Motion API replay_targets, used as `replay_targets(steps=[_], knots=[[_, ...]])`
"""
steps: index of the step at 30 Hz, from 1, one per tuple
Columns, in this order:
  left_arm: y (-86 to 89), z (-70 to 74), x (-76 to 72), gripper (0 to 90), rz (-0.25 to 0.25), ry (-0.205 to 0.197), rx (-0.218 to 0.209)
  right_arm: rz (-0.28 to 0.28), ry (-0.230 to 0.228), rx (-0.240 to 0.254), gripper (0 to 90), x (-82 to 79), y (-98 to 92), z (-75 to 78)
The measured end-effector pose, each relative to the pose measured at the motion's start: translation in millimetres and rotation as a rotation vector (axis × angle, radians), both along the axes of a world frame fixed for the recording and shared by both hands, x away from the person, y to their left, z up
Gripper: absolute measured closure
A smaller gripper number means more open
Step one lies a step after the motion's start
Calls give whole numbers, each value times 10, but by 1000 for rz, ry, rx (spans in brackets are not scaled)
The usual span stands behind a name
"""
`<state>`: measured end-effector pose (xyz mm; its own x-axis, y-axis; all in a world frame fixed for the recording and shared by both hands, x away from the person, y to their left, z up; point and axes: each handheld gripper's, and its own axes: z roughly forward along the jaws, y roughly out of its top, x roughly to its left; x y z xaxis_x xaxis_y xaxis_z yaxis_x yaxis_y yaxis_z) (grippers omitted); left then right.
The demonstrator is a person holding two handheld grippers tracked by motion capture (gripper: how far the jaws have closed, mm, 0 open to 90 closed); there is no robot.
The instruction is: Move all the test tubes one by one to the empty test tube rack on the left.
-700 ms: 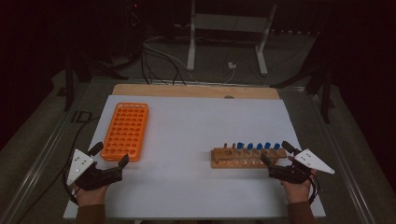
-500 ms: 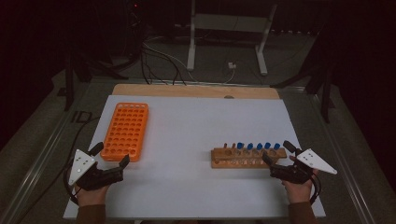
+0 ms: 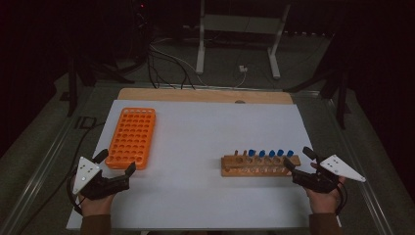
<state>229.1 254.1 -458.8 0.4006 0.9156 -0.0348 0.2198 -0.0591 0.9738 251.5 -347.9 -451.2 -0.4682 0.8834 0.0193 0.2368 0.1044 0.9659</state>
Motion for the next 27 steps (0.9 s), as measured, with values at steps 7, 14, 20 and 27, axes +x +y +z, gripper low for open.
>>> replay_targets(steps=[7,14,20,27], knots=[[-20,-1,2,10,-1,1,10,10,75,-33,493,56,-10,-90],[-32,-14,5,10,-5,7,13,3,131,-47,611,139,-19,-188],[-41,-17,7,10,-4,7,18,17,144,-53,651,198,9,-223],[-52,-22,7,10,-8,10,21,6,145,-68,756,213,29,-232]])
